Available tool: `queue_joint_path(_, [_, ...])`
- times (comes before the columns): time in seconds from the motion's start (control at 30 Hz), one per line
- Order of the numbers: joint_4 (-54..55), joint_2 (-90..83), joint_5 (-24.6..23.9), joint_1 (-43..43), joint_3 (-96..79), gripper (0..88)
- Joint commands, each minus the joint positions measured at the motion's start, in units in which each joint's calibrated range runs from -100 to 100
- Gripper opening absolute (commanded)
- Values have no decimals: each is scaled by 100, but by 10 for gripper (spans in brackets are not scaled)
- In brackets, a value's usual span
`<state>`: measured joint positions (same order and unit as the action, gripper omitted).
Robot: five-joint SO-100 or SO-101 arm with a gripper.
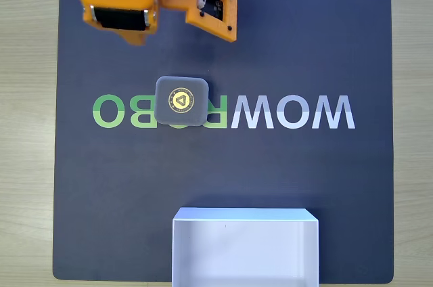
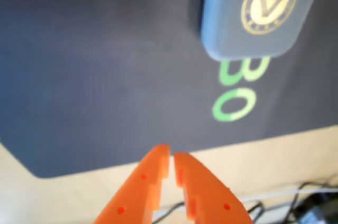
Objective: Grab the usb to bin
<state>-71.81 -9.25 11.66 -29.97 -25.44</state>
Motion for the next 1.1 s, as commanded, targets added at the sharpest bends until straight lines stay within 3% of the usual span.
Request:
queue_joint_path(0.0, [298,234,137,161,349,43])
queue_joint_path(0.23, [44,980,122,464,1162,276])
queue_joint_path(0.43, [-296,1480,111,624,1532,391])
queue_joint_path(0.63, [-305,1904,106,666,1559,440])
queue_joint_path(1.07, [-235,3006,-104,674,2219,435])
